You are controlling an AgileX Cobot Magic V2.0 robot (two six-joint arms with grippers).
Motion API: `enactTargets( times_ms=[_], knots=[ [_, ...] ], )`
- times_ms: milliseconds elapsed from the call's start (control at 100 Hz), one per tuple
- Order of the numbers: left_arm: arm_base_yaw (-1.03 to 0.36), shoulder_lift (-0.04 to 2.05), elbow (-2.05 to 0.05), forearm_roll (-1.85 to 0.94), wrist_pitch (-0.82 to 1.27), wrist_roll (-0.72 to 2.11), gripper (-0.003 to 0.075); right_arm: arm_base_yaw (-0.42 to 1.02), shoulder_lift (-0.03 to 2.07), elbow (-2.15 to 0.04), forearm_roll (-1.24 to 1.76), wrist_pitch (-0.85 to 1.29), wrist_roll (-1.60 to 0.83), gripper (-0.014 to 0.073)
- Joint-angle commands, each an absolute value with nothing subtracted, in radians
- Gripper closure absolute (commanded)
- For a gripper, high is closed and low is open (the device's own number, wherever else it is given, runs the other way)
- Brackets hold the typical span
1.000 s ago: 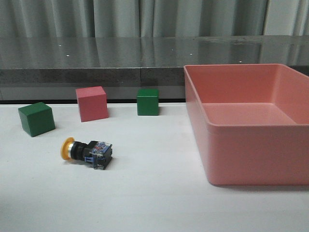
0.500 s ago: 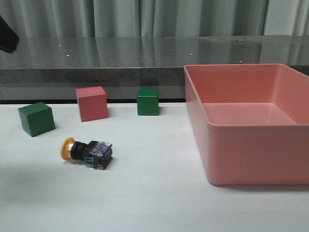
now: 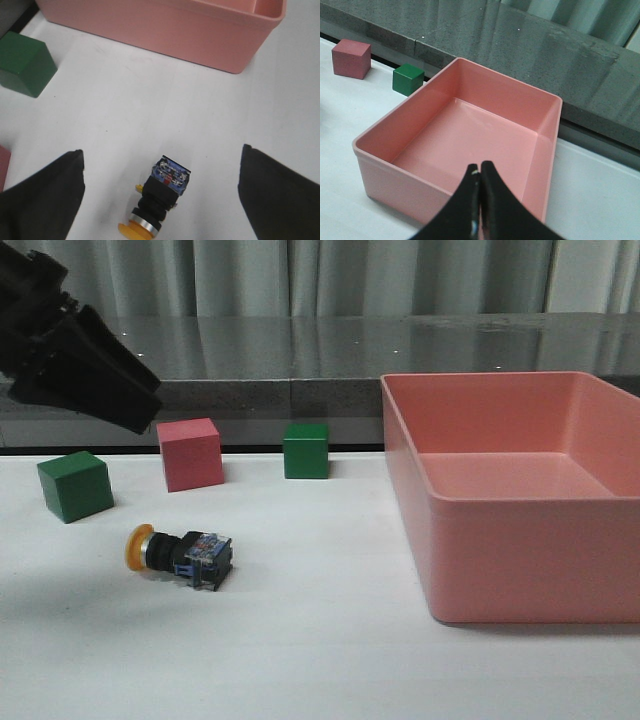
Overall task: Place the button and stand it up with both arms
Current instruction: 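Lower the left gripper and grasp the button by its yellow cap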
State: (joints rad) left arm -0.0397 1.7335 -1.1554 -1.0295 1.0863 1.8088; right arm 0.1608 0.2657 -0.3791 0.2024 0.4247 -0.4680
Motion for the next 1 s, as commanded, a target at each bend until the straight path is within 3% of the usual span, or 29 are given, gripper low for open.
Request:
enactTargets(
  times_ms=[0, 990],
  knots=[
    [-0.037, 1.739, -1.22, -1.089, 1.131, 1.828, 0.0133, 0.153, 0.273, -0.406, 0.212, 0.345, -0.466, 0.0708],
    [-0.037, 1.954, -1.253, -1.018, 1.175, 1.982, 0.0134, 0.153, 0.273, -0.4, 0.212, 0.346, -0.466, 0.0708]
  ],
)
